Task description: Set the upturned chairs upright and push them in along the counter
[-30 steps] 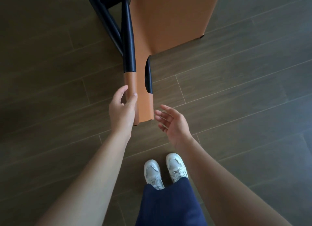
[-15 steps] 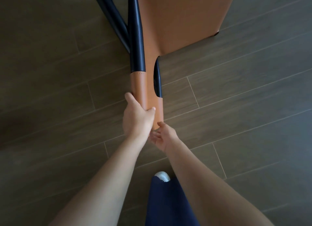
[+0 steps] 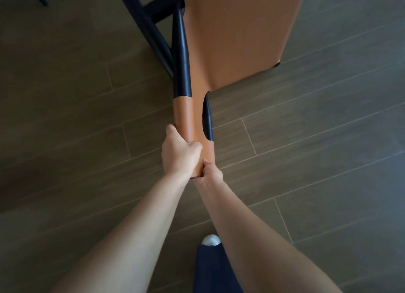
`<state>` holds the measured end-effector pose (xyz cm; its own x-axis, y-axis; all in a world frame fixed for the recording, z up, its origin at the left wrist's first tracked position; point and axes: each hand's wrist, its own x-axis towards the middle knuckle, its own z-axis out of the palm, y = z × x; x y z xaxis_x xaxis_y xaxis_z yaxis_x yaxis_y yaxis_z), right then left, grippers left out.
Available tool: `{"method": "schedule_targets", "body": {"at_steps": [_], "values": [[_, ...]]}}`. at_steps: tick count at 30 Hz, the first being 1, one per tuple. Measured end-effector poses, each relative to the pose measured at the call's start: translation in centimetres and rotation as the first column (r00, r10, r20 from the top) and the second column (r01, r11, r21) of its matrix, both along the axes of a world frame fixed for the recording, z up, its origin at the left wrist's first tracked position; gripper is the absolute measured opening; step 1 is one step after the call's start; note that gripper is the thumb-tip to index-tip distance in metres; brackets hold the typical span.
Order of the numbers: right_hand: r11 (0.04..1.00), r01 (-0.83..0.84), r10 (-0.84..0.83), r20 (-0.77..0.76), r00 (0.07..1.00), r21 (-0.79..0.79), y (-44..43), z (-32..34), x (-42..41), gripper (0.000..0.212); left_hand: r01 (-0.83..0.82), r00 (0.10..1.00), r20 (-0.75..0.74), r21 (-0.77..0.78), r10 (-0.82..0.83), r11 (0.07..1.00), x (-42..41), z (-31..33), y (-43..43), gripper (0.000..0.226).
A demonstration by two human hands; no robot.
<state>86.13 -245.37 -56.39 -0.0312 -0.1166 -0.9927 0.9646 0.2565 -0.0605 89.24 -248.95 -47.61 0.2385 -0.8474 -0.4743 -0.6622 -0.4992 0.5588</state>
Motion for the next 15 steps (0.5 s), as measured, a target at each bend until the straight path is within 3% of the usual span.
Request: {"method": "schedule_targets", "body": {"at_steps": [15], "values": [[0.991,0.121,-0.121,0.004,0.993,-0.049,-8.4,16.9,-3.1,0.036,-0.059,0.964,-0.251,0.135,0.091,0.989,-2.0,16.2,-12.1,0.035]]}}
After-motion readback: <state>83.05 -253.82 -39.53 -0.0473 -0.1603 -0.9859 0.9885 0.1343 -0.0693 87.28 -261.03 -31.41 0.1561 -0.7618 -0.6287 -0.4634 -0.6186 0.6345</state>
